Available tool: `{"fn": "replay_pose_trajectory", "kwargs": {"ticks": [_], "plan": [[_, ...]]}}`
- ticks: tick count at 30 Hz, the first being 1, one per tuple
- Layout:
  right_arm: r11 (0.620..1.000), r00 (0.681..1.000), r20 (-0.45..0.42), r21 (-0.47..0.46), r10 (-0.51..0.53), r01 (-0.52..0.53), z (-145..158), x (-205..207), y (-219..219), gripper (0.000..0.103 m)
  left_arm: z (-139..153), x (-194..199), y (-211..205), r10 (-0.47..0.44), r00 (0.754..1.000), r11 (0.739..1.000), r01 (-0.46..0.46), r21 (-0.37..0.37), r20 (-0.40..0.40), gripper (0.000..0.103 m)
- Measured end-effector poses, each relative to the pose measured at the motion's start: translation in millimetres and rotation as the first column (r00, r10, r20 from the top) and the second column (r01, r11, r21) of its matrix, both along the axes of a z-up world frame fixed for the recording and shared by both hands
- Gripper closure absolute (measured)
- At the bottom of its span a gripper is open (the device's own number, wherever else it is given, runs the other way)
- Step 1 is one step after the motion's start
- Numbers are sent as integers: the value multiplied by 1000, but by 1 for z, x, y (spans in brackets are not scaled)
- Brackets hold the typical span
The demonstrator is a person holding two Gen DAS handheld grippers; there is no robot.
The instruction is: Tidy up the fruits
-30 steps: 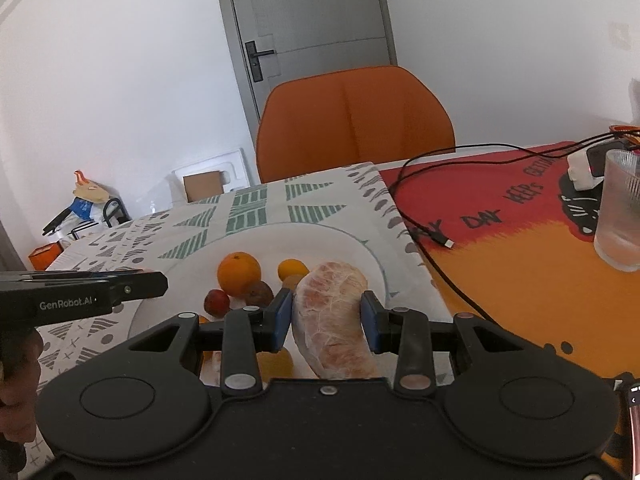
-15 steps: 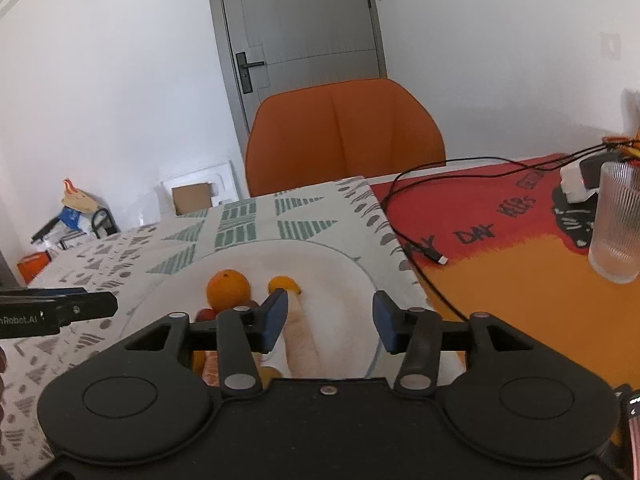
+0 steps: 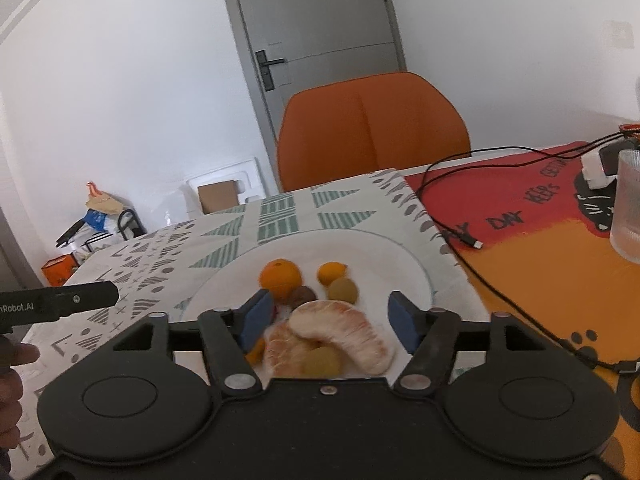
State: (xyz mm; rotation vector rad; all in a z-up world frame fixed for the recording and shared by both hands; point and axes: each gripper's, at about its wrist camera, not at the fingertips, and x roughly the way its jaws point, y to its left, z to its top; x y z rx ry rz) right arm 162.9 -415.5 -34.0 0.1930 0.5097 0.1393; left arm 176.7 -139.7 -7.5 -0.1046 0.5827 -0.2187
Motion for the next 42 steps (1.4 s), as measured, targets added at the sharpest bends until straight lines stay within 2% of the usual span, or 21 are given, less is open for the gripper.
{"fn": "replay_pose_trajectory", "kwargs": {"ticks": [14, 19, 32, 42], "plan": [[998, 998, 21, 10, 60, -60, 17, -23, 27, 0, 12, -35, 33, 52, 999, 999, -52, 1, -15, 0], [995, 997, 4, 52, 81, -81, 26, -32, 36, 0, 20, -52, 45, 75, 997, 997, -75, 17, -11, 0], [991, 991, 20, 33, 131, -132, 43, -60, 55, 0, 34, -87, 67, 120, 993, 992, -120, 46, 12, 0], [986, 986, 10, 18, 167, -167, 48, -77, 63, 0, 38, -110, 74, 106, 994, 992, -106, 66, 6, 0]]}}
